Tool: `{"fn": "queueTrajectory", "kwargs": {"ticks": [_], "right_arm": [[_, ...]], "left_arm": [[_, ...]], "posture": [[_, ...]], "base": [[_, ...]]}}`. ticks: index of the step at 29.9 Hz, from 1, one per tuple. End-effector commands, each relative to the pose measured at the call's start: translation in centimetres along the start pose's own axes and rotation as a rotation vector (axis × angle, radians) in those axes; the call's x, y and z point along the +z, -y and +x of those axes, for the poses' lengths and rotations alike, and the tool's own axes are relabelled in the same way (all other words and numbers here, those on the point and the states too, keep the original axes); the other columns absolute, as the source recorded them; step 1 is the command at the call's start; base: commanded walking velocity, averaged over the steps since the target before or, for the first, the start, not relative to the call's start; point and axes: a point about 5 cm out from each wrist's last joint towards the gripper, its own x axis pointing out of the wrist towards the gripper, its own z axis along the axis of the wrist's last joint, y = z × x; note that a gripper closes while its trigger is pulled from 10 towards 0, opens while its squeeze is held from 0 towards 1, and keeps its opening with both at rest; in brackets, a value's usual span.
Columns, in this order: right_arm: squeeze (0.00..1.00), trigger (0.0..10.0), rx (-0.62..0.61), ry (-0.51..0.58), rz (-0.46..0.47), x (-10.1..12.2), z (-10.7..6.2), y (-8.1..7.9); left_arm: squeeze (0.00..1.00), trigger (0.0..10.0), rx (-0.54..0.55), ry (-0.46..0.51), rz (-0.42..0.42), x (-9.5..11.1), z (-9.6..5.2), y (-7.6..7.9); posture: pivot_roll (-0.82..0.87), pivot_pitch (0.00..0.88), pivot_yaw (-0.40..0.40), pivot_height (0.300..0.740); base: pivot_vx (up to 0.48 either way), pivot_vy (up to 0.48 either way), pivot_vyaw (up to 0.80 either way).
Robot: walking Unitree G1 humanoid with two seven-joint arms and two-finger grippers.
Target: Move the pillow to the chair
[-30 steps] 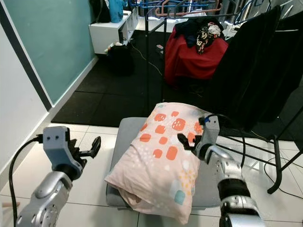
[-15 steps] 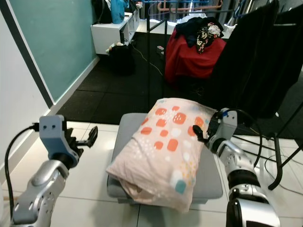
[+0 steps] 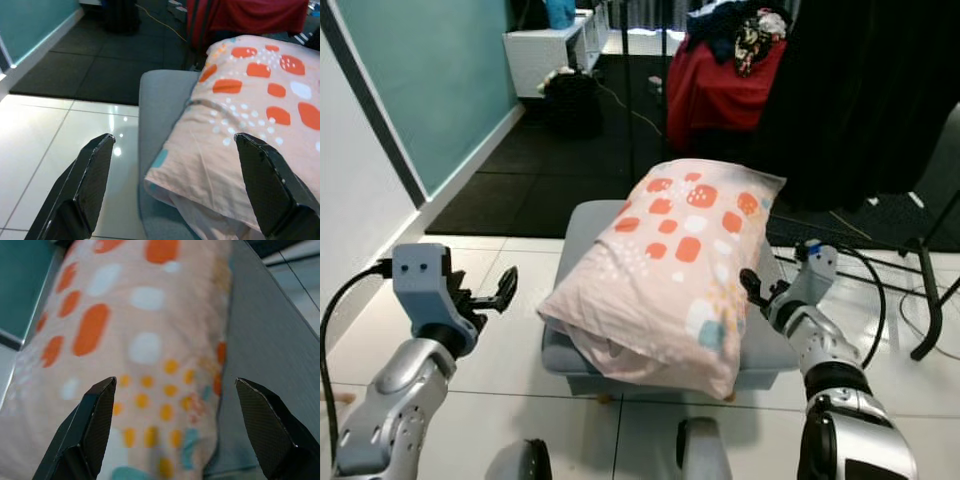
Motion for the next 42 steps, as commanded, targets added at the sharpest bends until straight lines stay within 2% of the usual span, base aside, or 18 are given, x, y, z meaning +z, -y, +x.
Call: {"fn": "queueTrajectory", "kwargs": {"ticks": [1, 2, 4, 5, 9, 11, 13, 15, 18, 21, 28, 32, 35, 36, 37, 40, 41, 42], "right_arm": [[0.0, 10.0, -0.009, 0.042, 0.052, 0.8, 0.1, 0.0], [0.0, 10.0, -0.01, 0.055, 0.095, 0.8, 0.0, 0.2], [0.0, 10.0, -0.009, 0.065, 0.123, 0.9, 0.0, 0.4], [0.0, 10.0, -0.012, 0.072, 0.171, 0.7, -0.1, 0.6], [0.0, 10.0, -0.01, 0.074, 0.206, 0.6, -0.1, 0.7], [0.0, 10.0, 0.024, 0.085, 0.279, 0.5, -0.1, 0.5], [0.0, 10.0, 0.042, 0.091, 0.308, 0.5, -0.1, 0.3], [0.0, 10.0, 0.094, 0.097, 0.377, 0.4, 0.0, -0.2], [0.0, 10.0, 0.115, 0.094, 0.398, 0.2, 0.1, -0.5], [0.0, 10.0, 0.174, 0.075, 0.429, -0.4, 0.3, -1.4], [0.0, 10.0, 0.194, 0.033, 0.469, -1.7, 0.7, -2.6], [0.0, 10.0, 0.264, 0.028, 0.481, -1.5, 1.4, -5.0], [0.0, 10.0, 0.398, 0.019, 0.519, -0.9, 1.8, -7.4], [0.0, 10.0, 0.398, 0.019, 0.519, -0.9, 1.8, -7.4], [0.0, 10.0, 0.435, 0.013, 0.524, -0.8, 1.8, -8.1], [0.0, 10.0, 0.568, -0.039, 0.493, -0.8, 1.9, -10.9], [0.0, 10.0, 0.588, -0.057, 0.474, -0.9, 2.0, -11.5], [0.0, 10.0, 0.588, -0.057, 0.474, -0.9, 2.0, -11.5]], "left_arm": [[0.0, 10.0, -0.012, -0.004, 0.007, 0.2, -0.4, -0.2], [0.0, 10.0, -0.016, -0.004, 0.008, 0.3, -0.7, -0.2], [0.0, 10.0, -0.021, -0.006, 0.01, 0.4, -1.0, -0.2], [0.0, 10.0, -0.028, -0.011, 0.012, 0.6, -1.7, -0.2], [0.0, 10.0, -0.03, -0.014, 0.016, 0.8, -2.2, -0.3], [0.0, 10.0, -0.034, -0.012, 0.026, 1.3, -2.8, -0.5], [0.0, 10.0, -0.036, -0.011, 0.031, 1.6, -3.1, -0.6], [0.0, 10.0, -0.043, -0.005, 0.042, 2.2, -3.7, -0.7], [0.0, 10.0, -0.052, -0.002, 0.047, 2.7, -4.0, -0.7], [0.0, 10.0, -0.074, 0.001, 0.065, 3.8, -4.9, -0.6], [0.0, 10.0, -0.09, -0.026, 0.09, 4.5, -6.1, -0.6], [0.0, 10.0, -0.097, -0.04, 0.109, 4.9, -6.6, -0.6], [0.0, 10.0, -0.104, -0.046, 0.113, 5.0, -6.7, -0.4], [0.0, 10.0, -0.104, -0.046, 0.113, 5.0, -6.7, -0.4], [0.0, 10.0, -0.107, -0.051, 0.115, 5.0, -6.8, -0.4], [0.0, 10.0, -0.117, -0.064, 0.119, 5.1, -6.9, -0.2], [0.0, 10.0, -0.117, -0.068, 0.118, 5.1, -7.0, -0.2], [0.0, 10.0, -0.117, -0.068, 0.118, 5.1, -7.0, -0.2]], "posture": [[-0.11, 0.085, -0.018, 0.552], [-0.1, 0.098, -0.013, 0.547], [-0.1, 0.107, -0.012, 0.542], [-0.09, 0.133, -0.003, 0.532], [-0.09, 0.149, 0.002, 0.522], [-0.07, 0.195, 0.016, 0.512], [-0.06, 0.201, 0.018, 0.507], [-0.04, 0.227, 0.027, 0.497], [-0.03, 0.248, 0.034, 0.492], [0.0, 0.297, 0.048, 0.477], [0.04, 0.336, 0.075, 0.452], [0.06, 0.351, 0.089, 0.448], [0.06, 0.358, 0.098, 0.448], [0.06, 0.358, 0.098, 0.448], [0.06, 0.358, 0.098, 0.448], [0.06, 0.363, 0.101, 0.448], [0.06, 0.365, 0.101, 0.448], [0.06, 0.365, 0.101, 0.448]], "base": [[0.0, 0.0, 0.0], [0.0, 0.0, 0.0], [0.0, 0.0, 0.0], [0.0, 0.0, 0.0], [0.0, 0.0, 0.0], [0.0, 0.0, 0.0], [0.0, 0.0, 0.0], [0.0, 0.0, 0.0], [0.0, 0.0, 0.0], [0.0, 0.0, 0.0], [0.0, 0.0, 0.0], [0.0, 0.0, 0.0], [0.0, 0.0, 0.0], [0.0, 0.0, 0.0], [0.0, 0.0, 0.0], [0.0, 0.0, 0.0], [0.0, 0.0, 0.0], [0.0, 0.0, 0.0]]}}
